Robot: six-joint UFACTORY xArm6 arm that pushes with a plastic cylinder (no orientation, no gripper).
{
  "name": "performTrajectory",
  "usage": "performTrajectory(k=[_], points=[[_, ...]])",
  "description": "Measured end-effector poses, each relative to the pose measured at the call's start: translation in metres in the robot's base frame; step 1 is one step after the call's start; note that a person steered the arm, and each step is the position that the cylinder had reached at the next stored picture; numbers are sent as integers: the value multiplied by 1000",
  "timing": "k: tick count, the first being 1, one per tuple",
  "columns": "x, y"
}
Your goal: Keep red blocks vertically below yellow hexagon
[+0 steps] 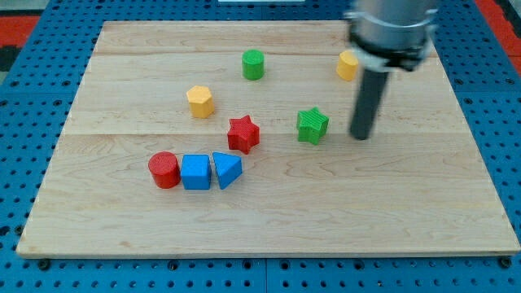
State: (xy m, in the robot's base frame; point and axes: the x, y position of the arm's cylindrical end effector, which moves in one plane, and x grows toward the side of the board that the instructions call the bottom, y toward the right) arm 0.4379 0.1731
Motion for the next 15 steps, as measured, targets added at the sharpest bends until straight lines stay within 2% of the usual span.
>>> performTrajectory(k=[1, 2, 4, 5, 6, 7, 8, 9, 10, 11, 12, 13, 14, 15], points=[[-59, 51], [-64, 11], [-70, -123], [-74, -169], [-106, -150], [-138, -200], [-81, -180], [-48, -234], [-48, -290], [-41, -285], [0, -310], [-20, -345], [-40, -314], [-26, -295]])
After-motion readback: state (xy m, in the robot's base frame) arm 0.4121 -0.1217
